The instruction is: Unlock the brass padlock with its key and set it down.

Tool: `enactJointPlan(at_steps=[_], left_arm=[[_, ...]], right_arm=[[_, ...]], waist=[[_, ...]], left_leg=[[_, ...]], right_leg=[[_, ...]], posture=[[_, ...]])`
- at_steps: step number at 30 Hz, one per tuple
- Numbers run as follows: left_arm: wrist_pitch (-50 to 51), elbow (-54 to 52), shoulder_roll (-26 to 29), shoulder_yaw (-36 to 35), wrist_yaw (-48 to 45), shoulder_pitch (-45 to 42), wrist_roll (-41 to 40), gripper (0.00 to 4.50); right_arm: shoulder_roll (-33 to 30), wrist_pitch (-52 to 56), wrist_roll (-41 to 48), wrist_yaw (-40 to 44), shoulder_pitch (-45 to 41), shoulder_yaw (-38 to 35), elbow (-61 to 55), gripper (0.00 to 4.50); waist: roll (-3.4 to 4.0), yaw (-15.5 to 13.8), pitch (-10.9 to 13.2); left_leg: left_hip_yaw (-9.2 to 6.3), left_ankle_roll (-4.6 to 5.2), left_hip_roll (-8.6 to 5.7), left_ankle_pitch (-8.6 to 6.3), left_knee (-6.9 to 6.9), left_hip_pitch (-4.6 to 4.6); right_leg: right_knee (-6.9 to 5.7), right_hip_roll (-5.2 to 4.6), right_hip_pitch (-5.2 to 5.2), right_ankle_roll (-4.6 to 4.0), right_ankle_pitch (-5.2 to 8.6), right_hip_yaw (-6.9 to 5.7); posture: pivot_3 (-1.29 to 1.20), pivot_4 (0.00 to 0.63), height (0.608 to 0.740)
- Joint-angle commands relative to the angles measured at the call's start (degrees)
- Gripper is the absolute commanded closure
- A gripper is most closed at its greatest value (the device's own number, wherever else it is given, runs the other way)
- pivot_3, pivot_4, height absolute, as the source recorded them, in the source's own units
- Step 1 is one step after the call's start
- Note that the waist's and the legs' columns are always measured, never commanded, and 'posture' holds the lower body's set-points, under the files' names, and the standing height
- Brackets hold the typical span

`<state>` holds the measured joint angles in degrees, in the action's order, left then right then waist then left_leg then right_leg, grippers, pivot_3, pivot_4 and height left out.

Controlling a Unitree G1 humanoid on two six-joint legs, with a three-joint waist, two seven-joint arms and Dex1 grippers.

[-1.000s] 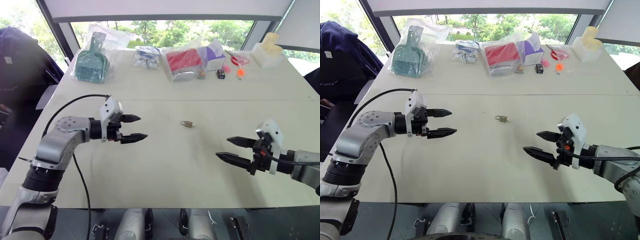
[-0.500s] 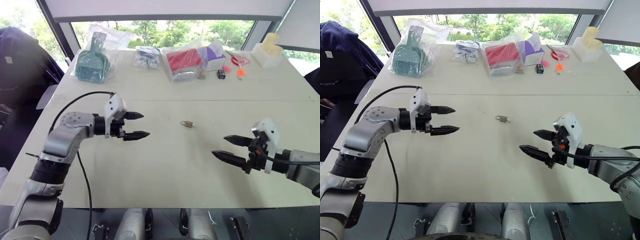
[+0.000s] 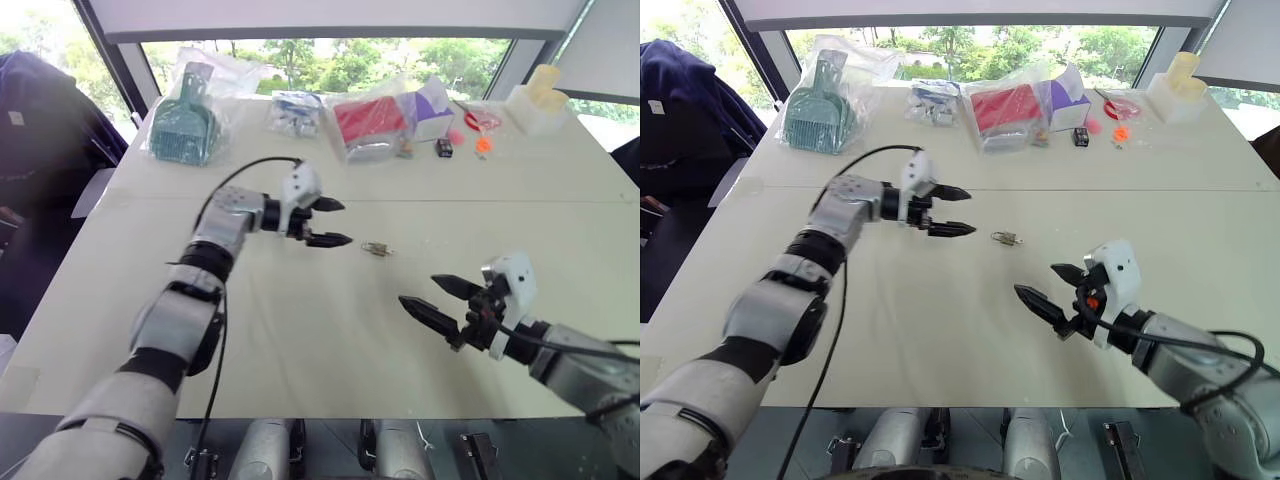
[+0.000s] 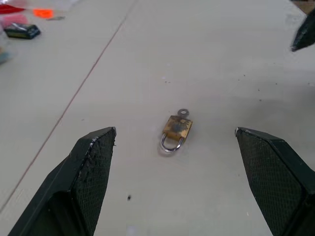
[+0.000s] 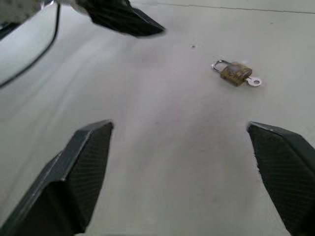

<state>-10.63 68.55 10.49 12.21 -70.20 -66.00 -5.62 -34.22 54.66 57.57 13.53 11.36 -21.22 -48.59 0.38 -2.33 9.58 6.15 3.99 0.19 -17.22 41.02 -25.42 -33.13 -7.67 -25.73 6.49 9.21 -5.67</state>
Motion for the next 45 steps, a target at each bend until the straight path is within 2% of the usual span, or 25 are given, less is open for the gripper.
enactJointPlan(at_steps=[1, 4, 7, 12, 14, 16, 23, 26, 29, 34, 40, 45], left_arm=[[-2.86, 5.09, -3.02, -0.39, 4.08, -2.45, 3.87, 0.44], [-2.79, 7.55, -6.35, 0.13, 7.55, -2.49, 7.34, 0.44], [-2.13, 8.81, -8.55, 0.26, 10.74, -1.98, 10.45, 0.44], [0.53, 10.0, -11.77, 0.5, 14.89, -0.51, 14.77, 0.44], [1.48, 9.92, -12.29, -0.32, 12.41, -0.48, 14.6, 0.44], [1.36, 9.57, -12.45, -1.12, 9.13, -0.59, 14.28, 0.44], [1.49, 8.44, -10.19, -5.13, 2.83, -2.09, 12.38, 0.44], [1.64, 7.73, -8.51, -6.48, -2.5, -2.61, 11.4, 0.44], [0.69, 7.11, -7.9, -8.19, -3.83, -3.46, 10.12, 0.44], [0.26, 7.39, -9.15, -10.89, 0.62, -6.86, 9.33, 0.44], [-0.72, 9.09, -12.29, -8.85, 11.77, -7.54, 13.82, 0.44], [3.45, 10.43, -14.08, -5.98, 17.3, -5.54, 18.75, 0.44]], right_arm=[[2.59, -2.57, 5.08, -8.69, 7.04, -2.09, -9.13, 0.05], [-1.09, -11.47, 11.08, -15.96, 16.67, 0.51, -11.41, 0.05], [-7.2, -23.62, 11.98, -20.06, 24.99, 6.24, -11.41, 0.05], [-15.91, -54.79, -7.77, -25.81, 40.62, 29.09, -11.41, 0.05], [-18.89, -62.36, -12.89, -29.01, 43.47, 33.9, -11.41, 0.05], [-22.58, -66.78, -14.01, -32.38, 43.66, 35.47, -11.41, 0.05], [-33.23, -71.61, -9.34, -40.04, 37.54, 37.2, -11.41, 0.05], [-35.81, -72.75, -7.77, -41.1, 37.89, 36.57, -11.41, 0.05], [-37.0, -73.13, -6.47, -41.69, 37.51, 36.29, -11.41, 0.05], [-36.1, -71.69, -5.55, -42.27, 34.03, 38.38, -11.41, 0.05], [-34.86, -72.01, -7.8, -44.25, 32.26, 41.9, -11.41, 0.05], [-31.08, -73.59, -15.81, -47.32, 32.18, 49.96, -11.41, 0.05]], waist=[[-0.01, 0.01, 0.01], [-0.07, -0.1, 0.02], [-0.2, 0.09, 0.03], [-0.23, -0.07, -0.01], [-0.35, 0.06, -0.06], [-0.59, 0.13, -0.17], [-0.69, -0.02, -0.2], [-0.7, 0.03, -0.19], [-0.7, -0.06, -0.19], [-0.74, -0.17, -0.16], [-0.75, -0.02, -0.16], [-0.73, 0.0, -0.17]], left_leg=[[0.0, 0.01, 0.0, -0.01, 0.0, 0.0], [-0.02, 0.05, 0.01, -0.03, 0.03, 0.02], [-0.03, 0.05, 0.01, -0.03, 0.07, 0.13], [-0.07, 0.03, 0.08, -0.04, -0.02, 0.31], [-0.06, 0.04, 0.07, -0.04, 0.0, 0.34], [-0.04, 0.03, 0.08, -0.04, 0.04, 0.4], [-0.05, 0.0, 0.14, -0.06, -0.03, 0.38], [-0.04, 0.02, 0.14, -0.05, -0.05, 0.26], [-0.01, 0.04, 0.13, -0.04, 0.04, 0.24], [-0.04, 0.07, 0.13, -0.05, 0.18, 0.23], [-0.02, 0.12, 0.12, -0.08, 0.15, 0.2], [-0.02, 0.12, 0.12, -0.07, 0.16, 0.22]], right_leg=[[0.01, 0.0, 0.0, 0.0, 0.0, 0.0], [0.04, -0.03, 0.05, -0.05, 0.03, 0.0], [0.14, -0.04, 0.22, -0.16, 0.1, 0.01], [0.07, 0.0, 0.32, -0.06, 0.2, -0.02], [0.09, -0.01, 0.37, -0.06, 0.21, -0.02], [0.15, -0.02, 0.44, -0.06, 0.21, -0.01], [0.28, -0.02, 0.4, -0.15, 0.16, -0.02], [0.23, 0.02, 0.28, -0.15, 0.17, -0.04], [0.22, 0.02, 0.3, -0.16, 0.16, -0.05], [0.23, -0.02, 0.37, -0.17, 0.14, -0.04], [0.23, 0.01, 0.35, -0.14, 0.15, -0.04], [0.19, 0.03, 0.35, -0.14, 0.15, -0.05]], posture=[[0.0, 0.15, 0.735], [0.0, 0.15, 0.735], [0.0, 0.15, 0.735], [0.0, 0.15, 0.735], [0.0, 0.15, 0.735], [0.0, 0.15, 0.735], [0.0, 0.15, 0.735], [0.0, 0.15, 0.735], [0.0, 0.15, 0.735], [0.0, 0.15, 0.735], [0.0, 0.15, 0.735], [0.0, 0.15, 0.735]])
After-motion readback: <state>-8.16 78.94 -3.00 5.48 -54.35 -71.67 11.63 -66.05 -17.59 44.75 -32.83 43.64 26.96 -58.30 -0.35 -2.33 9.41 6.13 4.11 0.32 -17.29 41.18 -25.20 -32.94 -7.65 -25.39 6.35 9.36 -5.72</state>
